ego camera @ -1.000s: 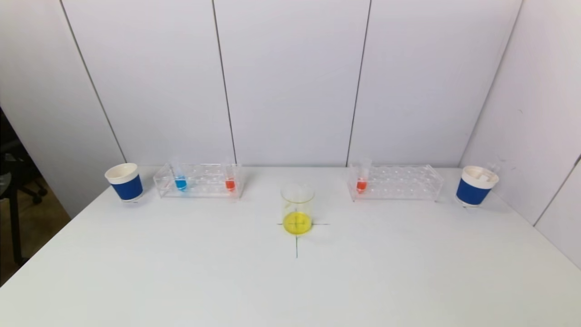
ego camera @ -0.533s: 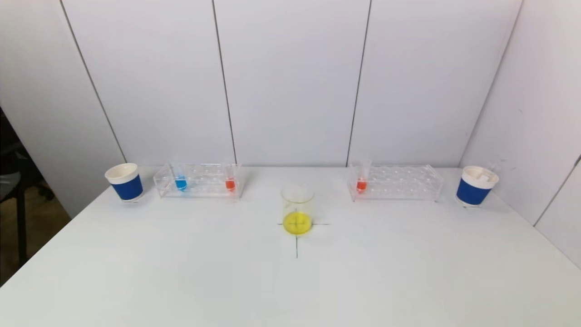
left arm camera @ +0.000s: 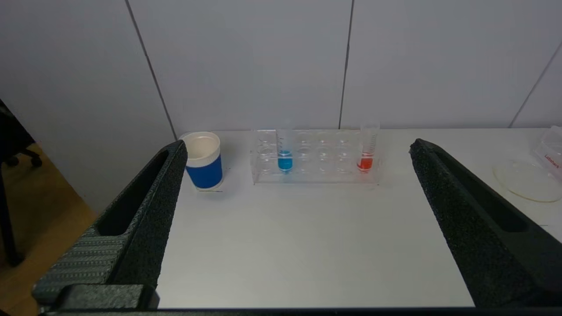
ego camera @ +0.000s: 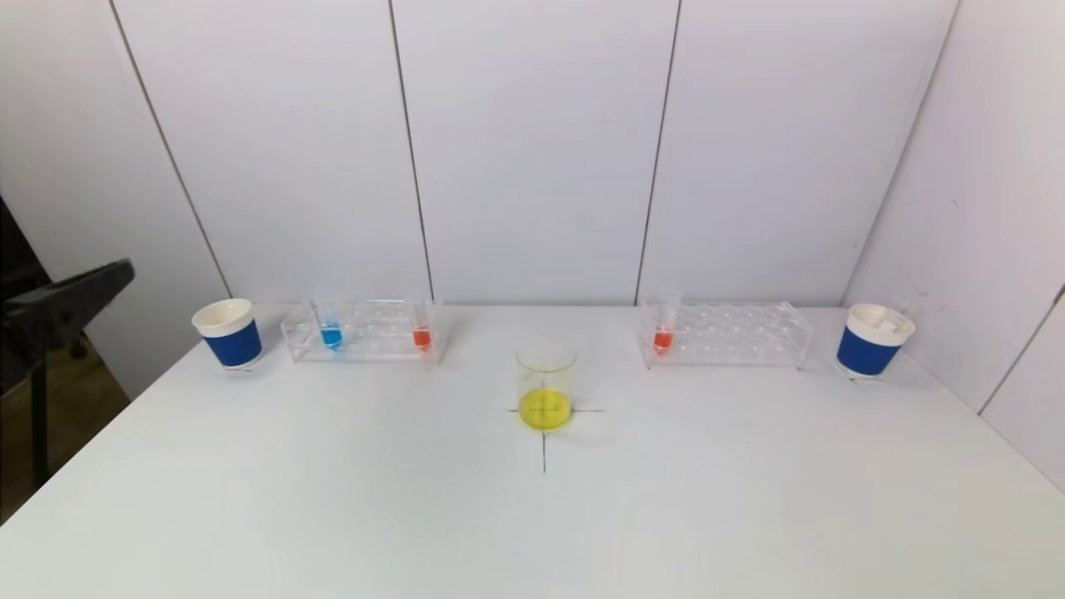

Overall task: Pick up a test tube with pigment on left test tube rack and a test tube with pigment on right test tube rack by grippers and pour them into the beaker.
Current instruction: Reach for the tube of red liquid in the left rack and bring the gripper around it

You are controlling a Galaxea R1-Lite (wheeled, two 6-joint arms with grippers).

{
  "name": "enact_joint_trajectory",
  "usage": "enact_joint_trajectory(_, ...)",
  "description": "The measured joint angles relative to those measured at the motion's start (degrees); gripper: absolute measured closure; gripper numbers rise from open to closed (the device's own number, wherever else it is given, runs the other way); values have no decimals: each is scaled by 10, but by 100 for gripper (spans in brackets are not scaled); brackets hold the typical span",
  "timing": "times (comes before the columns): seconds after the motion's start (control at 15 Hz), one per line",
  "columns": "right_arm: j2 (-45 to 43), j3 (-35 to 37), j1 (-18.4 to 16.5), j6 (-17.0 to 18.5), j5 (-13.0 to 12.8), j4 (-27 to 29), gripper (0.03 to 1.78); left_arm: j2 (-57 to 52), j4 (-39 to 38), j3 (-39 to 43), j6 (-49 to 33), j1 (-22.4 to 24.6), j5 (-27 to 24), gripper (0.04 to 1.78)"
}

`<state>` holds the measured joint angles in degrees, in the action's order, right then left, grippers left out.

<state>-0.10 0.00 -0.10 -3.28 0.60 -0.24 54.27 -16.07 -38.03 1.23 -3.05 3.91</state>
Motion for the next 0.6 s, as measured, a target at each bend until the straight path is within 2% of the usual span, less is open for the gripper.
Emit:
enact_joint_trajectory(0.33,0,0,0,0,0,0,4,114,-97,7,-4,-123,93,5)
enact_joint_trajectory(0.6,0,0,0,0,0,0,4,216,-212,26,-14,-175,125,5)
